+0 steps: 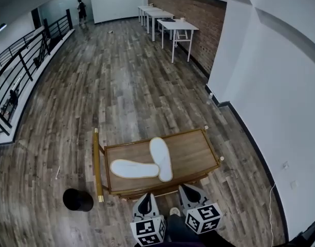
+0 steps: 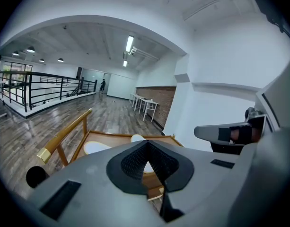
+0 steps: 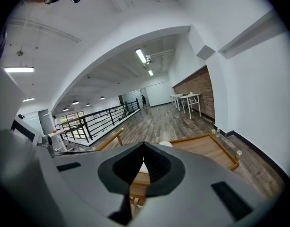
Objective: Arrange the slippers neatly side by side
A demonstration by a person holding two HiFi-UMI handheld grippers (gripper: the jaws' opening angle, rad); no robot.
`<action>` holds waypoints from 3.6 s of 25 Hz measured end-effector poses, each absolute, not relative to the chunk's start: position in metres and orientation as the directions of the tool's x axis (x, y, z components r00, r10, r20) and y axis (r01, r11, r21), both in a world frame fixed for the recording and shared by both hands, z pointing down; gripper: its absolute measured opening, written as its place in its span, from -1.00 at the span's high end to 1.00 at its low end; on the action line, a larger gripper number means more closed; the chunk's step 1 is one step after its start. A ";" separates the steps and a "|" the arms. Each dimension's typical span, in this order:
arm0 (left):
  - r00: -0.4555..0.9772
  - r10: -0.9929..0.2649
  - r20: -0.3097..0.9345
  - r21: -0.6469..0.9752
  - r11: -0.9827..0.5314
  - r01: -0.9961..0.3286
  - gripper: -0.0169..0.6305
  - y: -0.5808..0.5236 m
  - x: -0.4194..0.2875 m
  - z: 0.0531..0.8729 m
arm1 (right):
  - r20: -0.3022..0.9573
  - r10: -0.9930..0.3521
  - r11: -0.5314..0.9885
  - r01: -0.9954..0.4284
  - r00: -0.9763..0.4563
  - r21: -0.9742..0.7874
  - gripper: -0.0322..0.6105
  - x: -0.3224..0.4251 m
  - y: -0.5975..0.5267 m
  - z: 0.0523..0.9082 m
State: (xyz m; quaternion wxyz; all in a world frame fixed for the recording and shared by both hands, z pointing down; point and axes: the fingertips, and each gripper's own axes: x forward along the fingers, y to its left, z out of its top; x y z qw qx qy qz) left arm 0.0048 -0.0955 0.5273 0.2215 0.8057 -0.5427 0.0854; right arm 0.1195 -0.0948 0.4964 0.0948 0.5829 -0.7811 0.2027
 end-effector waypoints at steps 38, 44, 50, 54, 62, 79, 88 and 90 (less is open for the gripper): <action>0.161 -0.903 0.398 0.216 -0.078 -0.973 0.95 -0.183 0.028 0.512 | 0.364 -0.775 0.447 -0.855 -0.516 -0.262 0.90 0.147 -0.212 0.493; 0.173 -0.902 0.395 0.212 -0.094 -0.973 0.95 -0.197 0.021 0.508 | 0.359 -0.787 0.432 -0.863 -0.502 -0.261 0.90 0.144 -0.222 0.488; 0.189 -0.904 0.384 0.215 -0.112 -0.970 0.95 -0.211 0.013 0.509 | 0.349 -0.801 0.424 -0.872 -0.487 -0.244 0.90 0.137 -0.234 0.484; 0.195 -0.895 0.402 0.231 -0.107 -0.967 0.95 -0.214 0.008 0.518 | 0.352 -0.803 0.421 -0.876 -0.481 -0.236 0.90 0.133 -0.238 0.486; 0.186 -0.893 0.411 0.246 -0.089 -0.965 0.95 -0.217 0.002 0.523 | 0.359 -0.803 0.420 -0.879 -0.476 -0.227 0.90 0.130 -0.241 0.487; 0.153 -0.871 0.466 0.439 0.078 -0.895 0.94 -0.233 -0.032 0.565 | 0.374 -0.817 0.381 -0.897 -0.440 -0.225 0.90 0.135 -0.246 0.490; 0.078 -0.803 0.591 0.448 0.247 -0.859 0.80 -0.255 -0.074 0.615 | 0.390 -0.827 0.344 -0.914 -0.404 -0.216 0.90 0.143 -0.248 0.496; 0.087 -0.777 0.623 0.480 0.293 -0.827 0.73 -0.259 -0.078 0.628 | 0.395 -0.830 0.334 -0.918 -0.394 -0.215 0.90 0.146 -0.251 0.496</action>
